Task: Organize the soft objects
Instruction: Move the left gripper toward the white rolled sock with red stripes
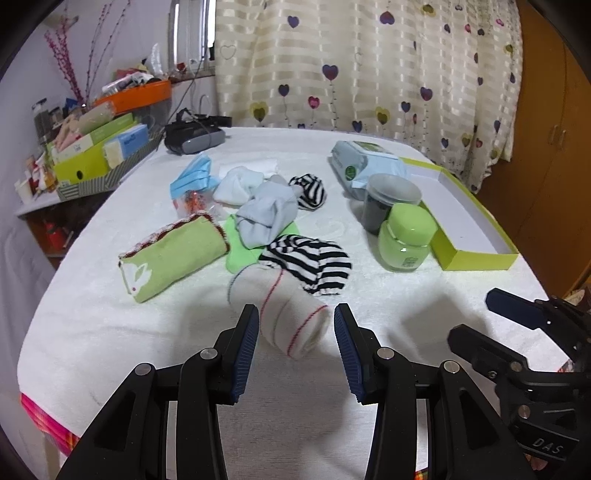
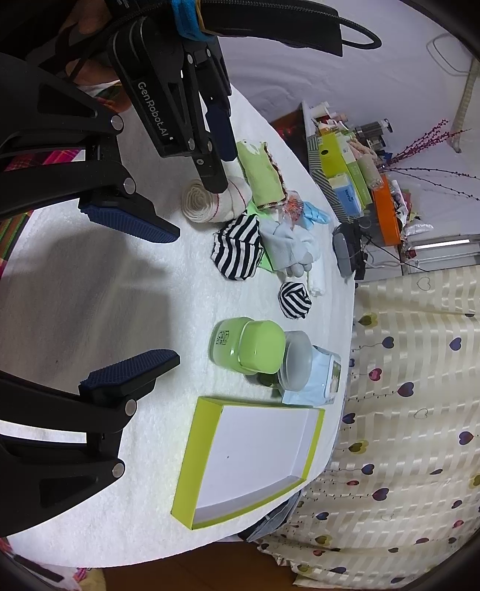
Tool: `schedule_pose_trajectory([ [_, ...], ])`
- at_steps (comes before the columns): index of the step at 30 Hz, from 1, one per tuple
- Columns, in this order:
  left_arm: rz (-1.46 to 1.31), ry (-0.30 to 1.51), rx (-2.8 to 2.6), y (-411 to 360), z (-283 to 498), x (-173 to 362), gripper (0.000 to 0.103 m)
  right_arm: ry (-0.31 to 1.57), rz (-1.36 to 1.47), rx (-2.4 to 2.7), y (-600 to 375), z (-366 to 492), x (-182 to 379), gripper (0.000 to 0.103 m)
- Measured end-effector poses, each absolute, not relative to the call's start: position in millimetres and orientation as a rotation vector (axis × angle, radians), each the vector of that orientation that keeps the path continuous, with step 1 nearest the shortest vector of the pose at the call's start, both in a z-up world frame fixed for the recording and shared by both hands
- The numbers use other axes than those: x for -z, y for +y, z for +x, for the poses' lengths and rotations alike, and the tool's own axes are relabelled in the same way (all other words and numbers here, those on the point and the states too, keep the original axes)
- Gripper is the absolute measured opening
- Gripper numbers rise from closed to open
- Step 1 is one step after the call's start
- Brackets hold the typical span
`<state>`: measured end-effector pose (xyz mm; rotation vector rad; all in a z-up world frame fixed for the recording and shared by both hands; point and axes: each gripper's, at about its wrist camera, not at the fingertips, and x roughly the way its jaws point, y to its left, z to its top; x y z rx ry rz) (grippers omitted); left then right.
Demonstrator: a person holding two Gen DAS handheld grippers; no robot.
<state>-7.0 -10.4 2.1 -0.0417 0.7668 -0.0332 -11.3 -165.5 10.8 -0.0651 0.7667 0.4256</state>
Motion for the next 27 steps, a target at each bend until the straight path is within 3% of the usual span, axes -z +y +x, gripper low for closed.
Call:
schedule_pose_trajectory([
  [27,-0.066,0.732,0.063,-11.5,-12.2,-9.7,0.041,0.76,-0.076,-0.425,-167.9,-12.2,-14.4,0.061],
])
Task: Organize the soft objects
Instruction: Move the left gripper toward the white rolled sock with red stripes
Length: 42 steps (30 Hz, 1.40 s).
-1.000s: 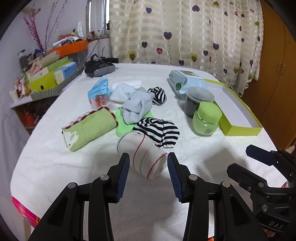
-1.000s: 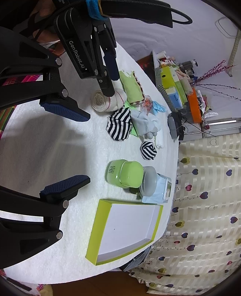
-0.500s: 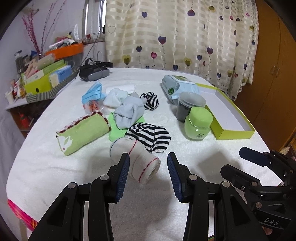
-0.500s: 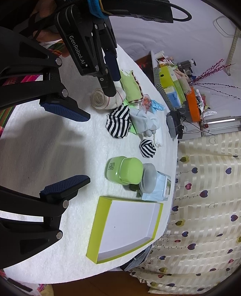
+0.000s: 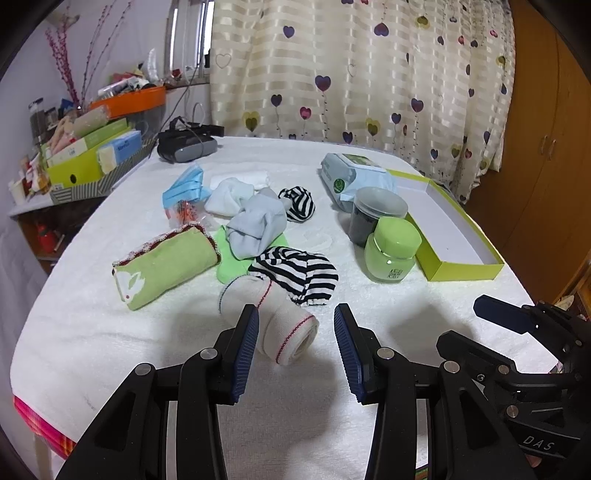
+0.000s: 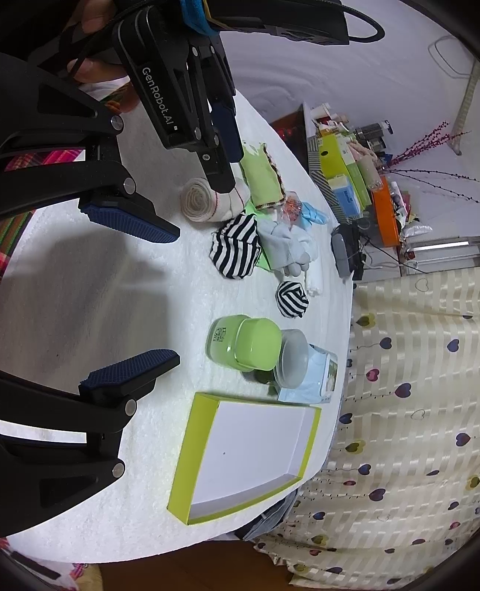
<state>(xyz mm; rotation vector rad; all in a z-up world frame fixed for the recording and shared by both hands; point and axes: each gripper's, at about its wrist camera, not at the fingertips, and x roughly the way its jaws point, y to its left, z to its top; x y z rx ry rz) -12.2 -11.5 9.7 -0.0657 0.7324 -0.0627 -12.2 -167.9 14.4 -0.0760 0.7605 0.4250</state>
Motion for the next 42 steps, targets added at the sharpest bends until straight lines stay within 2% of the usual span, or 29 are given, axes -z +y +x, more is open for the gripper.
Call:
schedule_pose_trajectory([
  [42,-0.095,0.763,0.056,-5,8,0,0.041,0.78,-0.041,-0.47,-170,4,-2,0.061],
])
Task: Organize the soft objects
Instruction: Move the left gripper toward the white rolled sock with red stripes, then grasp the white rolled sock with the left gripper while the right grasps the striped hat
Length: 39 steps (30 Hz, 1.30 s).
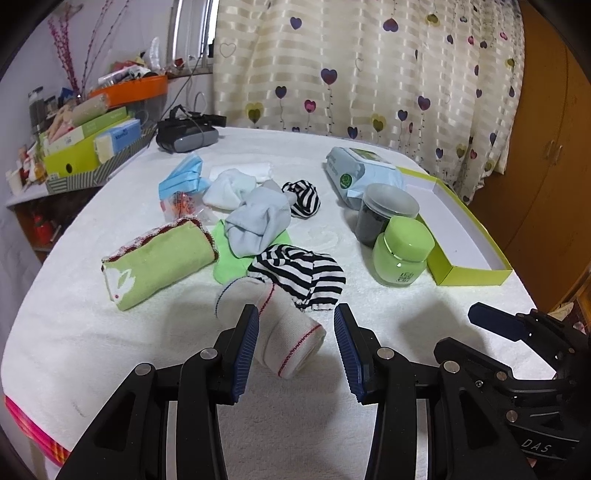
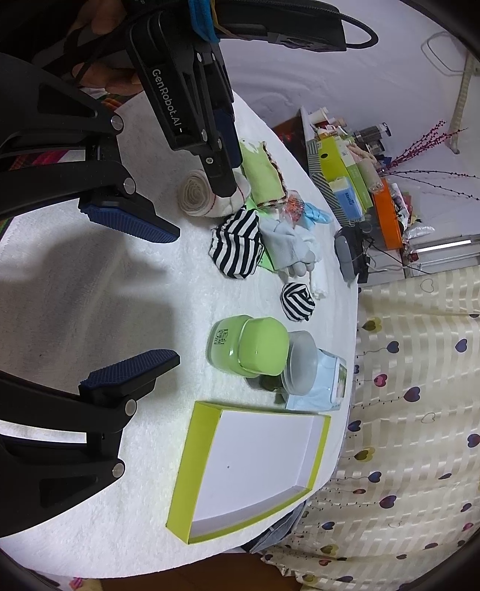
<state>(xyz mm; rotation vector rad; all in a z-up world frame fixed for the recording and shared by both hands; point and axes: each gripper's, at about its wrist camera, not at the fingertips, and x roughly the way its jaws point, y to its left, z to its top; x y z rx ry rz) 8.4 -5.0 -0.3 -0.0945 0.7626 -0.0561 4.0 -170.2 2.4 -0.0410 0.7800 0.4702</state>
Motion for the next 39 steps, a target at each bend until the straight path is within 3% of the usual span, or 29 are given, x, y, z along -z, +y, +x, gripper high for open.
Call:
schedule_pose_trajectory([
  [39,-0.157,0.7,0.08,9,-3,-11,0.041,0.777,-0.067,-0.468,-160,2,-7,0.061],
])
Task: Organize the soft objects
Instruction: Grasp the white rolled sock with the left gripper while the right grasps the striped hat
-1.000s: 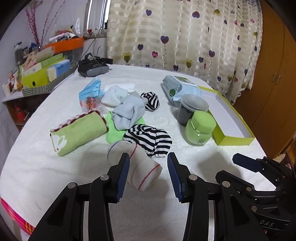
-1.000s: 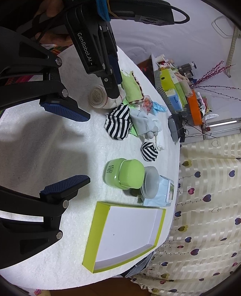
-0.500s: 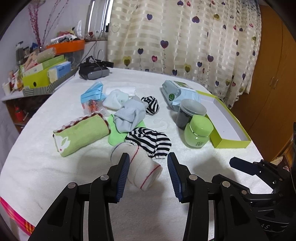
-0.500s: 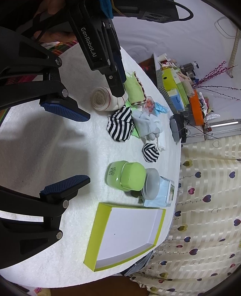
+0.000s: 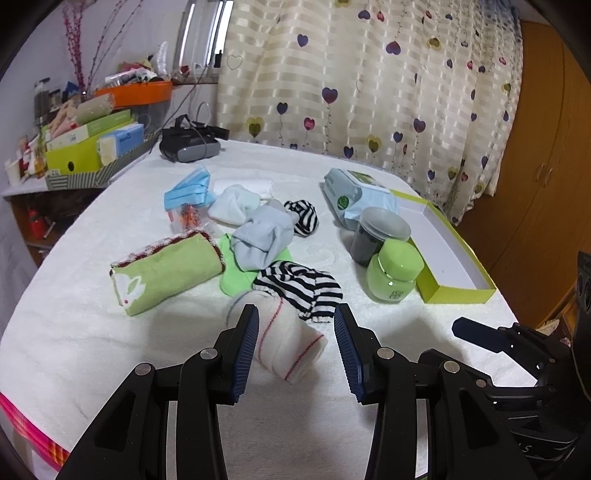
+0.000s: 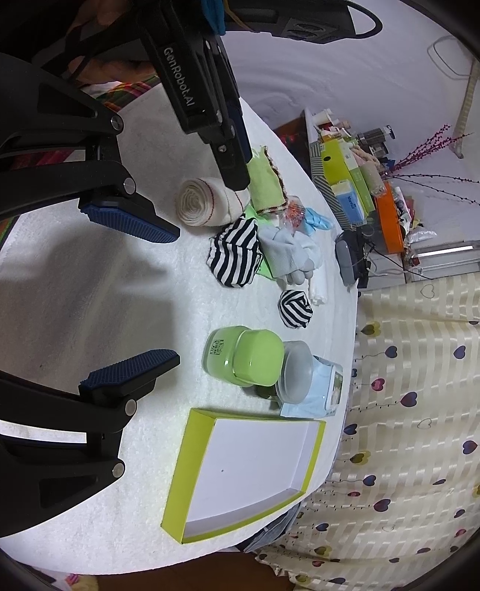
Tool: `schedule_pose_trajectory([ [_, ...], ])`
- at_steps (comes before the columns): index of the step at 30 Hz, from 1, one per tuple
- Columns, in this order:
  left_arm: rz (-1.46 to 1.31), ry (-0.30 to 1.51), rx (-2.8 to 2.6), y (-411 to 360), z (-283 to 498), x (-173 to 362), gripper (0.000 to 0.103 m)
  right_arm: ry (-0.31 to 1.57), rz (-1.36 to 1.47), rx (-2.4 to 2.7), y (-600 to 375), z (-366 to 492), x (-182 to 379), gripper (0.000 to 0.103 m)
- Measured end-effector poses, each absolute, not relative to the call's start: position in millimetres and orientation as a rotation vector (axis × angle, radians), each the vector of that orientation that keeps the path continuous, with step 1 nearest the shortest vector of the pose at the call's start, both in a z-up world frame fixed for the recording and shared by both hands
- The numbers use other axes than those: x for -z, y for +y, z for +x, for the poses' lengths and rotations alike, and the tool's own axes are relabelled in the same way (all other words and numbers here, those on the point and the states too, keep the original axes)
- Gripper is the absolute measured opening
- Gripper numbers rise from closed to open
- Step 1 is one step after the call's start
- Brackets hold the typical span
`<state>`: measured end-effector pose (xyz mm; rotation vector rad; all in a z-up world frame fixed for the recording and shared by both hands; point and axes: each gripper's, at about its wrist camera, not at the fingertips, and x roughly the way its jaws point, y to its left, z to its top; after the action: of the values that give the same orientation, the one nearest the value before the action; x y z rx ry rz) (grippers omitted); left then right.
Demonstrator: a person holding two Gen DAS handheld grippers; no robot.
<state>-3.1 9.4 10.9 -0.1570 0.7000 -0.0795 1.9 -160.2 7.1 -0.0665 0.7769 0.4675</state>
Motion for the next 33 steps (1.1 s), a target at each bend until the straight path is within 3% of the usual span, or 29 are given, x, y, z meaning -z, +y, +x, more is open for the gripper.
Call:
schedule_pose_trajectory([
  [14,-0.17,0.732,0.048,24,7,3,0.042,0.783,-0.075,-0.512,-143,14,-4,0.061],
  [18,-0.203,0.741,0.05,24,11,9,0.056,0.788,-0.07,-0.517,-141,19,0,0.061],
  [33,-0.287,0.841,0.1,16,32,38,0.064,0.795,-0.07,-0.53,-138,31,5,0.061],
])
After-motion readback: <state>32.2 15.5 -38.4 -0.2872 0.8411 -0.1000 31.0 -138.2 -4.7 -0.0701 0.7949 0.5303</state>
